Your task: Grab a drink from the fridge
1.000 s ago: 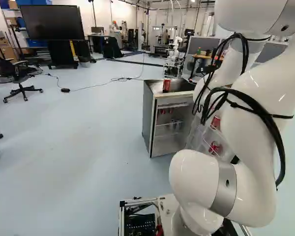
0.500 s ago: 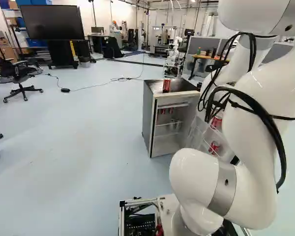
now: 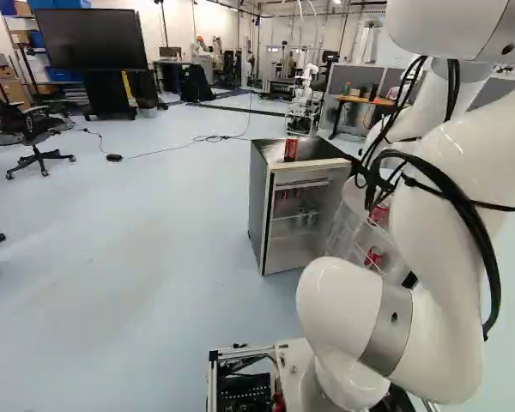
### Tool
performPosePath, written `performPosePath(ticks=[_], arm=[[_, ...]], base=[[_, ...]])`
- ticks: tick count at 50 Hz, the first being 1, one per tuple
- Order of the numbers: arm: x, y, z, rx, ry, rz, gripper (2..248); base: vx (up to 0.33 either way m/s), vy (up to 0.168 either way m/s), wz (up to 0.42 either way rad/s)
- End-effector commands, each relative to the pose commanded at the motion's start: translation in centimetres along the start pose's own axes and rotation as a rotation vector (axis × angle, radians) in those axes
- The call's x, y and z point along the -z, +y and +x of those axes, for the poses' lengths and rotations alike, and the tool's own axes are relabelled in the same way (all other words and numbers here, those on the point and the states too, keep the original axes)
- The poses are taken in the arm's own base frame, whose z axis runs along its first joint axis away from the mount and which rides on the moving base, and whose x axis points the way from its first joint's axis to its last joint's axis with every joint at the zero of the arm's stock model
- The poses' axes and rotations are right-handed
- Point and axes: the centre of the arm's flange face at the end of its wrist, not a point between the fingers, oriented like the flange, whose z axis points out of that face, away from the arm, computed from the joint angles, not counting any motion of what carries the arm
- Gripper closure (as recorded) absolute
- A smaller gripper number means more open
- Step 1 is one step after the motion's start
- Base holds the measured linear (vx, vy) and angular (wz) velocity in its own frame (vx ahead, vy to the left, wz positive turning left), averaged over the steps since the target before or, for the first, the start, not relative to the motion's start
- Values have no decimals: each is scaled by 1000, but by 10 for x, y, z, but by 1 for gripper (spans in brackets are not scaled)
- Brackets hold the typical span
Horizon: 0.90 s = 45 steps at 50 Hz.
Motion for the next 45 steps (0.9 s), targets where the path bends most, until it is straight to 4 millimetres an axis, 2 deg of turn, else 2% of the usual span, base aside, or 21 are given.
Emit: performPosePath(ticks=[45], arm=[[-31, 61, 25, -119, -253, -127, 3]], base=[[0, 0, 0]])
